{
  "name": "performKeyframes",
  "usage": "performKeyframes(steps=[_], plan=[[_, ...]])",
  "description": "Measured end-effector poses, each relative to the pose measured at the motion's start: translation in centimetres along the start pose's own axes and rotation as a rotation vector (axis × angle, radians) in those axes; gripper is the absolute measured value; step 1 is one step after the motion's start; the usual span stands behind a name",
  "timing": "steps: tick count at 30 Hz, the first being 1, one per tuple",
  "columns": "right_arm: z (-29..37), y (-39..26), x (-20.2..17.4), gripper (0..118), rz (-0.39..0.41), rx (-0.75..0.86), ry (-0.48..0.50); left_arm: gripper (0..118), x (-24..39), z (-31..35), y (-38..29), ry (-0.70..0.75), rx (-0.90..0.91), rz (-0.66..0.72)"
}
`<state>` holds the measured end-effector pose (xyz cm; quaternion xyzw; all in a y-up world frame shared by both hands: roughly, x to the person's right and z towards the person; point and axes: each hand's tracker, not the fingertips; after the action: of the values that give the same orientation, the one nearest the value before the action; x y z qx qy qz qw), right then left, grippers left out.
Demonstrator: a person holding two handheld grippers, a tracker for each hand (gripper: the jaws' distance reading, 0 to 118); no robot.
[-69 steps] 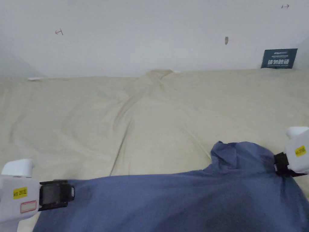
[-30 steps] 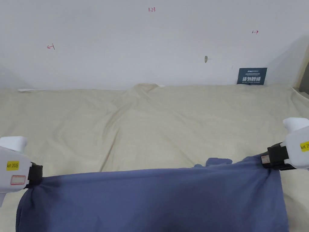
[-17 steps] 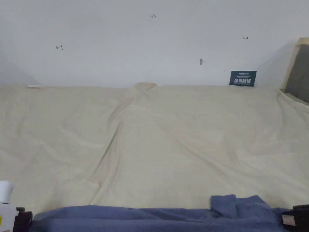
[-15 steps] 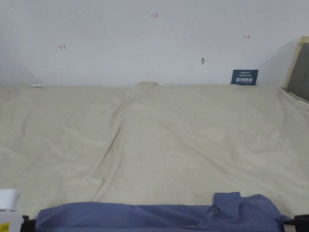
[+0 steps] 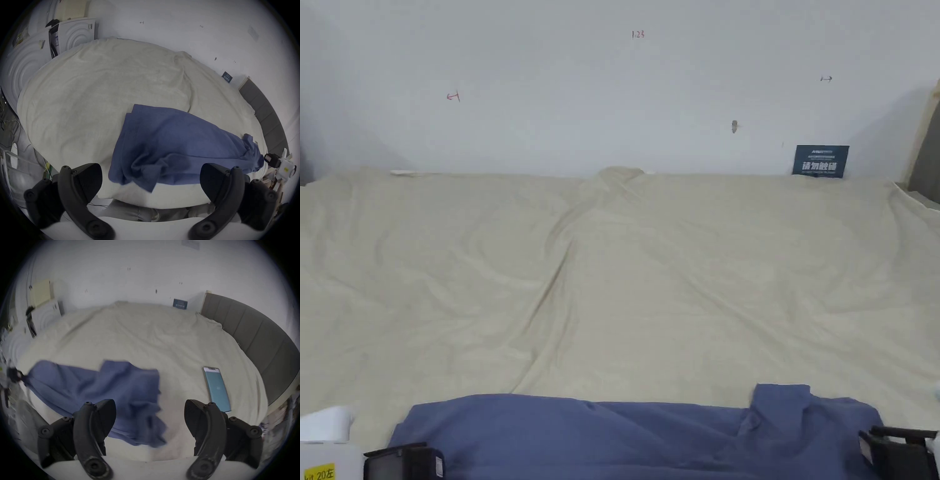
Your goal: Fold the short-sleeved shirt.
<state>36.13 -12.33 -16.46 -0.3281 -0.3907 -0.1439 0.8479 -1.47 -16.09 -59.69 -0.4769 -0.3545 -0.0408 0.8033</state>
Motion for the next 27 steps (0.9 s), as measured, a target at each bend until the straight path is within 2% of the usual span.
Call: performKeyframes(steps=[1,2,3,4,5,6,7,9,14,17,24,25,26,27], plan=[[0.7,0.3,-0.5,84,-0.02,0.026,0.073,108,0.0,0.5,-0.3,0.003,0.001,-0.01],[1.4,0.7,-1.3,72,-0.028,0.045,0.115,91,0.6,1.4,-1.0,0.014,0.032,-0.024],[1.9,1.0,-2.2,47,-0.019,0.071,0.142,62,0.7,2.1,-1.1,0.034,0.07,-0.046],[2.4,1.3,-3.2,16,0.007,0.073,0.13,47,0.8,2.8,-1.3,0.05,0.08,-0.054],[2.8,1.5,-4.3,0,0.036,0.1,0.123,35,0.7,3.4,-1.4,0.056,0.099,-0.045],[3.0,1.6,-5.6,0,0.062,0.125,0.116,19,0.6,4.1,-1.6,0.039,0.111,-0.044],[3.2,1.8,-6.5,0,0.051,0.136,0.139,9,0.4,4.8,-1.7,0.009,0.139,-0.032],[3.3,1.9,-8.3,0,0.076,0.105,0.265,0,-0.2,6.1,-1.9,-0.035,0.184,-0.001],[2.9,1.4,-12.9,0,0.094,0.09,0.35,0,-1.9,7.0,-1.9,0.021,0.203,0.011],[1.8,1.1,-14.9,0,0.094,0.05,0.393,0,-3.6,7.2,-2.0,0.013,0.208,0.085],[0.0,0.3,-17.1,0,0.113,-0.025,0.433,1,-5.1,5.7,-0.7,-0.028,0.197,0.112],[-0.2,0.2,-17.3,0,0.112,-0.032,0.429,11,-5.3,5.3,-0.2,-0.05,0.192,0.129],[-0.5,0.2,-17.4,0,0.113,-0.043,0.423,37,-5.7,4.6,0.6,-0.108,0.172,0.159],[-0.7,0.2,-17.5,0,0.113,-0.053,0.417,84,-5.9,3.9,1.4,-0.147,0.149,0.169]])
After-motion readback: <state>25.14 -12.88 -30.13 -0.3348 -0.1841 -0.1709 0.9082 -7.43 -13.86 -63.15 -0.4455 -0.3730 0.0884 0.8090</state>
